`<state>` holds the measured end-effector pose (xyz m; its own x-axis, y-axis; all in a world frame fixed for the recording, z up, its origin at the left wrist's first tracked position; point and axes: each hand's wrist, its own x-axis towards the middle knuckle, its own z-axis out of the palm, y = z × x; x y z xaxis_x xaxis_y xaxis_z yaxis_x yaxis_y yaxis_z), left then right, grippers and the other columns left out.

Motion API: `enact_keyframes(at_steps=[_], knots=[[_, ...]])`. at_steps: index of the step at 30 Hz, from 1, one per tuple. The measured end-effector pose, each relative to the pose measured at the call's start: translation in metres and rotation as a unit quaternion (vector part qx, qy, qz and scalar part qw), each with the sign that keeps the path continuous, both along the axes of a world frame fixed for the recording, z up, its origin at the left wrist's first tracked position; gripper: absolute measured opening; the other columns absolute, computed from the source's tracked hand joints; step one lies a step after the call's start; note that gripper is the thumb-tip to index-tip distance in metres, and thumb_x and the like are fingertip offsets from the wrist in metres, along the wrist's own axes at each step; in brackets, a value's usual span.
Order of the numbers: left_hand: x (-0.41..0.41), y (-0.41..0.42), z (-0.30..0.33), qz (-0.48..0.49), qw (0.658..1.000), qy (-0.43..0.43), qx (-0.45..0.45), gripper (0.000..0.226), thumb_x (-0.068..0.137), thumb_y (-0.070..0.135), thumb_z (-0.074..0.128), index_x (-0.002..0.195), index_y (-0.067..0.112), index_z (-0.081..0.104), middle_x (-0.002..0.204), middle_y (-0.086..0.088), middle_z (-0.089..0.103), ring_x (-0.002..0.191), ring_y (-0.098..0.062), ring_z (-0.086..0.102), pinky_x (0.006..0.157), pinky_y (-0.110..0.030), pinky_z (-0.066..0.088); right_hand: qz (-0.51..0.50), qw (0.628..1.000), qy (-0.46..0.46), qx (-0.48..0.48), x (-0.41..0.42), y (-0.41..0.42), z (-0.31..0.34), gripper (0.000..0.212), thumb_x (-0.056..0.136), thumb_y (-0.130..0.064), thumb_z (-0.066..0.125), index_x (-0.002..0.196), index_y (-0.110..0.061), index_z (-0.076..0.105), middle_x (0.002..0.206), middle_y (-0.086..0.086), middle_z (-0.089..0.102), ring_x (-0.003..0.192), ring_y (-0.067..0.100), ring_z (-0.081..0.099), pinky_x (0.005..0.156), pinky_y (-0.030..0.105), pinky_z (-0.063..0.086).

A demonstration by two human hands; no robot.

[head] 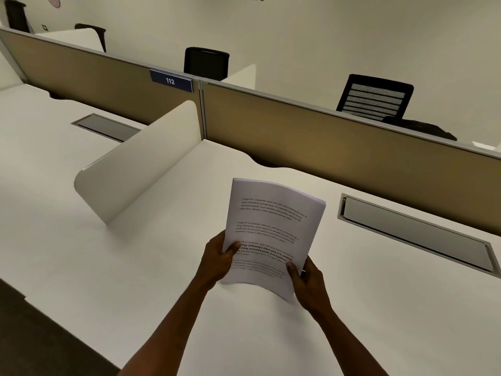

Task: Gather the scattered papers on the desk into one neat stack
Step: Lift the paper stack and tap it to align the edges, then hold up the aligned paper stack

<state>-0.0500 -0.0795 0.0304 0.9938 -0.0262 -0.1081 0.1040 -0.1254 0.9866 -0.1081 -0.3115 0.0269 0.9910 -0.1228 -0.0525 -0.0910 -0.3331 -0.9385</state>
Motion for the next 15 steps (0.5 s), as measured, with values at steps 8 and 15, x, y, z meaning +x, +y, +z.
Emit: enact_keyframes(at_steps=[8, 15], knots=[[0.039, 0.022, 0.013, 0.057, 0.986, 0.113, -0.107, 0.04, 0.089, 0.02, 0.069, 0.127, 0.018, 0.054, 0.114, -0.011, 0.072, 0.097, -0.028, 0.072, 0.072, -0.04, 0.062, -0.003, 0.999, -0.001, 0.04, 0.047, 0.01, 0.012, 0.034, 0.098, -0.025, 0.054, 0.132, -0.028, 0.053, 0.122, -0.012, 0.065, 0.104, 0.007, 0.065, 0.086, 0.033, 0.057], [0.093, 0.062, 0.006, -0.031, 0.986, 0.163, 0.022, 0.039, 0.091, 0.016, 0.066, 0.128, 0.014, 0.056, 0.124, -0.011, 0.067, 0.107, -0.03, 0.067, 0.092, -0.046, 0.055, -0.037, 0.983, 0.099, 0.151, 0.123, 0.038, 0.005, 0.042, 0.096, -0.006, 0.053, 0.135, -0.021, 0.05, 0.131, 0.004, 0.062, 0.114, 0.024, 0.062, 0.101, 0.049, 0.048]])
